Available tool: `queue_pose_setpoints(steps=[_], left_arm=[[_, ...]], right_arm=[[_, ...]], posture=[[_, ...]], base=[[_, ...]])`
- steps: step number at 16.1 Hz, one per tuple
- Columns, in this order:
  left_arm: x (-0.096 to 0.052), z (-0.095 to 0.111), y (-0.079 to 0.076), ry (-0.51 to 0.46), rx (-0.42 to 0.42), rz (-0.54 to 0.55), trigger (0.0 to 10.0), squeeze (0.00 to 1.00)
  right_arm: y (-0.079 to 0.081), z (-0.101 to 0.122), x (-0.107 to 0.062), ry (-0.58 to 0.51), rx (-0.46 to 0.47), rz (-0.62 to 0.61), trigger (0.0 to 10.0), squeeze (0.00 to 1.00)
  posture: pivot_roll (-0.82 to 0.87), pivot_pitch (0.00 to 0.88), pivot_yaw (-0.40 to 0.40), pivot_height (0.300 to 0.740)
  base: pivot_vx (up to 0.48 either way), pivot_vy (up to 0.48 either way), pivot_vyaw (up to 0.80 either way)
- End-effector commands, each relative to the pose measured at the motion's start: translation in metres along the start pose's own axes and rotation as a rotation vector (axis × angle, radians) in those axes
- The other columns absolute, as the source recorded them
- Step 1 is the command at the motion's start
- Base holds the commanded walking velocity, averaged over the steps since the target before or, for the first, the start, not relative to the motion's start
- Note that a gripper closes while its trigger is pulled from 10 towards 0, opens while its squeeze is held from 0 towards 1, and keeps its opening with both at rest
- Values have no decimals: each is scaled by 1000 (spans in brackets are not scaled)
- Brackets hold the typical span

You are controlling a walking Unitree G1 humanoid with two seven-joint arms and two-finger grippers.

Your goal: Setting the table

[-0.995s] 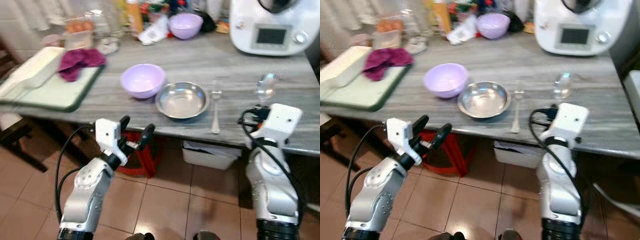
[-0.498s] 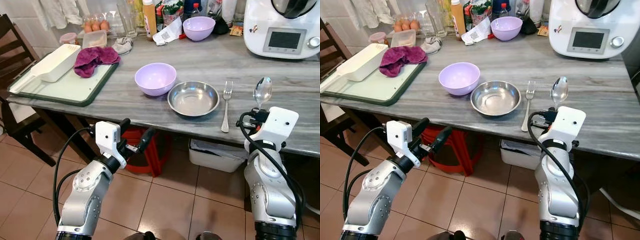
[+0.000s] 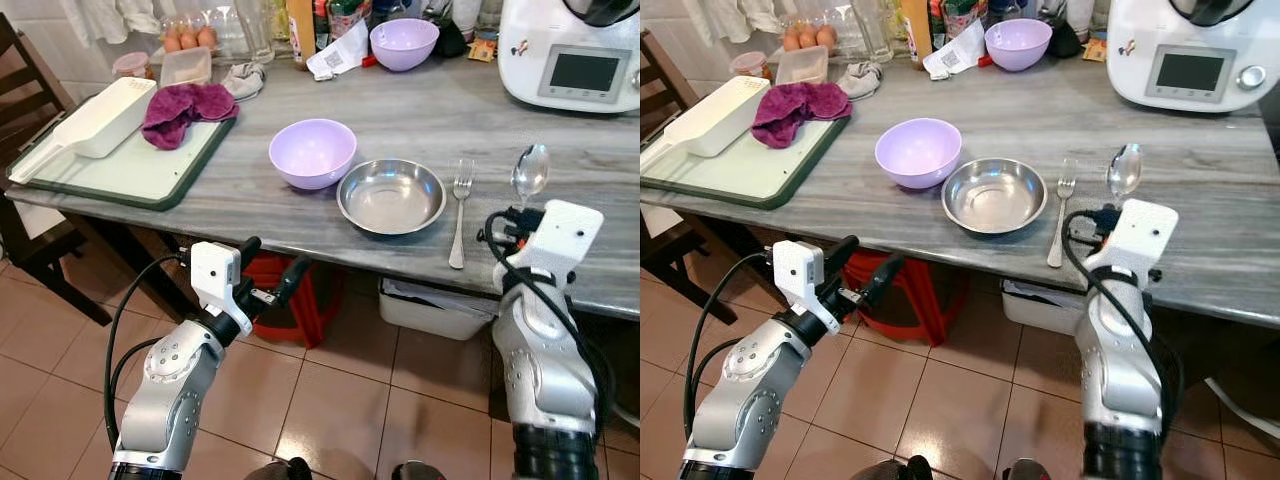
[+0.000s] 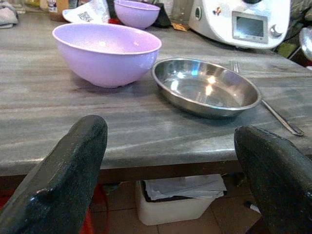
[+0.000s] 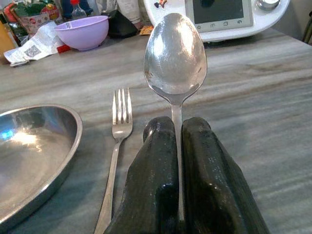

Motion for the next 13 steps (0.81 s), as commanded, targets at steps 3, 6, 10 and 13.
queue_pose_setpoints(steps=[3, 6, 10, 13], left_arm=[[-4, 2, 0, 11, 19, -8, 10000, 0], [-5, -2, -9, 48, 14, -59, 10000, 0], [-10, -9, -24, 113, 32, -169, 10000, 0], [-15, -15, -29, 155, 37, -209, 10000, 0]], right_arm=[[-2, -7, 7, 52, 26, -12, 10000, 0], [-5, -6, 20, 77, 12, -23, 10000, 0], [-10, -5, 33, 95, 9, -30, 10000, 0], [-10, -7, 44, 124, 26, -27, 10000, 0]], posture=[[-145, 185, 121, 740], [-136, 202, 126, 740], [-135, 228, 132, 740], [-136, 248, 134, 740]], base=[[0, 0, 0], [0, 0, 0], [0, 0, 0], [0, 0, 0]])
Point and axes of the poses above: a point about 5 cm out from each wrist's last joint towards the gripper, its own x axis pointing out of the wrist towards the gripper, its own z axis along the axis of the wrist's last joint, y = z × x, the point moved 5 cm from there along x, pointing out of the wrist towards the gripper, and after that the axes turned 11 degrees about -x, right-handed, at the moved point
